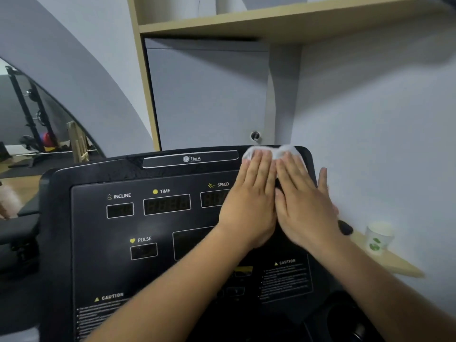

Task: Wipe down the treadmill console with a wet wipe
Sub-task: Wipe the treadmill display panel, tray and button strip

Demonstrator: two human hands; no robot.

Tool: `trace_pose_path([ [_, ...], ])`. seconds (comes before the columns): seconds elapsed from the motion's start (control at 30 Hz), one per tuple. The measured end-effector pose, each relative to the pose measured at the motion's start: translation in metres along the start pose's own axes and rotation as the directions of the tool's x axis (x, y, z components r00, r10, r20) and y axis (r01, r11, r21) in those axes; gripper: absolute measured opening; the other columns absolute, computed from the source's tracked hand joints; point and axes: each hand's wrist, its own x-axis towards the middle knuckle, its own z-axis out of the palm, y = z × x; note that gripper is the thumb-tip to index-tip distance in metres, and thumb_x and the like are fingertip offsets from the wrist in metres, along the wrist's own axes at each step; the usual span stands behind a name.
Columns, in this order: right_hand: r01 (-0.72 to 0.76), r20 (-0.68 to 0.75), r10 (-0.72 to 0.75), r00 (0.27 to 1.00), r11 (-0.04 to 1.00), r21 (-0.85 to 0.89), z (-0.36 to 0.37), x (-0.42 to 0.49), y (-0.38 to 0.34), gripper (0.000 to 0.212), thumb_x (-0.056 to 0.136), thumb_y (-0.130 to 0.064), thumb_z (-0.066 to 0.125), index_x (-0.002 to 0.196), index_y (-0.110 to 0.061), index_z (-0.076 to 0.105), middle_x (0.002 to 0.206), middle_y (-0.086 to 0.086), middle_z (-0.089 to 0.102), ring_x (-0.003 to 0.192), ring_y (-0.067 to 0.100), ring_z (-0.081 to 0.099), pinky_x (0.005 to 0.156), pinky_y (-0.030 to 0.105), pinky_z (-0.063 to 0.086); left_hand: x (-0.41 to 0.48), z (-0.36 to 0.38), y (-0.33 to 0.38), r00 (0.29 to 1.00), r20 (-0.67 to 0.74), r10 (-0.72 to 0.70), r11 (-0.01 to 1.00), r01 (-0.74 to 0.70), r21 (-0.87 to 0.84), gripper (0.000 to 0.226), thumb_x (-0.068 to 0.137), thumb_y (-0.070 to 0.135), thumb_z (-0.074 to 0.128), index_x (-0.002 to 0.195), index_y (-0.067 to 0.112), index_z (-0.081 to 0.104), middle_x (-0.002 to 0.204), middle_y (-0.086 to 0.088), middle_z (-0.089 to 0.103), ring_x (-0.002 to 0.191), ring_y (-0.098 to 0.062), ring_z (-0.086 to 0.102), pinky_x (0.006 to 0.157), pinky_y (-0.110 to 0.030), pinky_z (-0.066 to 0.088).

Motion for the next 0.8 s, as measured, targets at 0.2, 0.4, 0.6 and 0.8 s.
trace_pose_path([
  [0.2, -0.019, 0.020, 0.019, 1.000, 1.000, -0.006, 0.015, -0.053, 0.013, 0.059, 0.096, -0.036, 0.021, 0.151, -0.015, 0.025, 0.161, 0.004, 0.017, 0.149, 0.019, 0.013, 0.116, 0.057, 0.009, -0.035, 0.019, 0.036, 0.998, -0.034, 0.054, 0.998, -0.056, -0.041, 0.066, 0.100, 0.034, 0.010, 0.150, -0.007, -0.002, 0.158, -0.029, -0.008, 0.146, -0.042, -0.015, 0.121, -0.051, 0.000],
  [0.4, -0.039, 0.049, 0.038, 0.998, 0.999, 0.018, -0.008, 0.008, 0.030, 0.072, 0.087, -0.042, -0.001, 0.154, -0.017, 0.011, 0.162, -0.003, 0.001, 0.149, 0.009, 0.001, 0.119, 0.051, -0.001, 0.024, -0.005, 0.025, 1.000, 0.000, 0.003, 1.000, -0.003, 0.003, 0.065, 0.098, 0.031, 0.007, 0.149, -0.005, -0.014, 0.157, -0.027, -0.017, 0.143, -0.038, -0.025, 0.120, -0.050, -0.008],
  [0.6, -0.024, 0.036, 0.021, 0.999, 0.997, 0.071, 0.013, -0.052, 0.021, 0.062, 0.094, -0.037, 0.021, 0.152, -0.014, 0.026, 0.161, 0.004, 0.016, 0.149, 0.018, 0.013, 0.116, 0.056, 0.018, -0.032, 0.016, 0.044, 0.998, -0.003, 0.061, 0.996, -0.061, -0.061, 0.065, 0.099, 0.032, 0.012, 0.151, -0.006, 0.001, 0.159, -0.027, -0.005, 0.146, -0.040, -0.014, 0.121, -0.051, -0.001],
  [0.8, -0.011, 0.008, 0.011, 1.000, 1.000, 0.010, 0.012, -0.044, 0.012, 0.062, 0.094, -0.037, 0.021, 0.151, -0.013, 0.027, 0.160, 0.004, 0.022, 0.148, 0.018, 0.016, 0.115, 0.062, 0.013, -0.038, 0.019, 0.038, 0.999, -0.034, -0.021, 0.996, 0.018, -0.084, 0.064, 0.101, 0.034, 0.011, 0.152, -0.002, 0.000, 0.160, -0.024, -0.003, 0.148, -0.035, -0.012, 0.122, -0.048, 0.002],
])
